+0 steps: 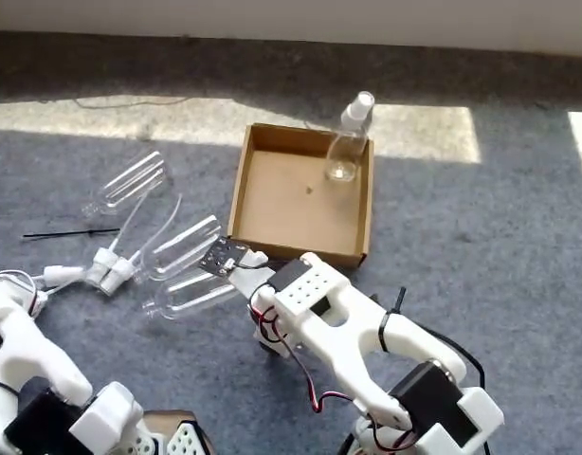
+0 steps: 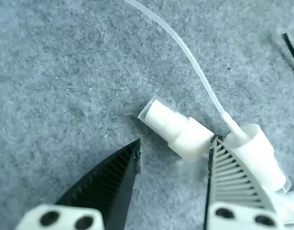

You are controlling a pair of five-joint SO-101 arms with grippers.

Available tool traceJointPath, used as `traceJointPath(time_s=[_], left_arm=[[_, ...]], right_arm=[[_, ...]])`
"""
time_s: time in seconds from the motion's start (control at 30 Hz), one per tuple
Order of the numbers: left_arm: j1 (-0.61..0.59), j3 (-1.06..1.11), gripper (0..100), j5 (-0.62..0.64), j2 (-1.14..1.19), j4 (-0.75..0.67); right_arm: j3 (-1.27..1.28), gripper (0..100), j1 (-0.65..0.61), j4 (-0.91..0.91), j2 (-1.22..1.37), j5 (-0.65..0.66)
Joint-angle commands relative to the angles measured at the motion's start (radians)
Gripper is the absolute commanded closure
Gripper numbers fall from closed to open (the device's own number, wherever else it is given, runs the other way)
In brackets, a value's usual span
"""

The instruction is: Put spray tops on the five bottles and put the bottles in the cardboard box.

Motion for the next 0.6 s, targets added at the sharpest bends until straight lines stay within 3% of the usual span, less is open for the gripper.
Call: traceJointPath(time_s=[0.0, 0.27, 0.57], left_arm=[[0.012, 0.013, 78, 0.017, -0.035, -0.040], [0.010, 0.088, 78, 0.006, -0.033, -0.157], [0.008, 0.071, 78, -0.267, -0.036, -0.173]], right_arm=[[-0.033, 98.5, 0.015, -0.001, -0.008, -0.011], [-0.031, 98.5, 0.015, -0.001, -0.012, -0.011], [-0.031, 98.5, 0.015, -0.001, -0.012, -0.008]])
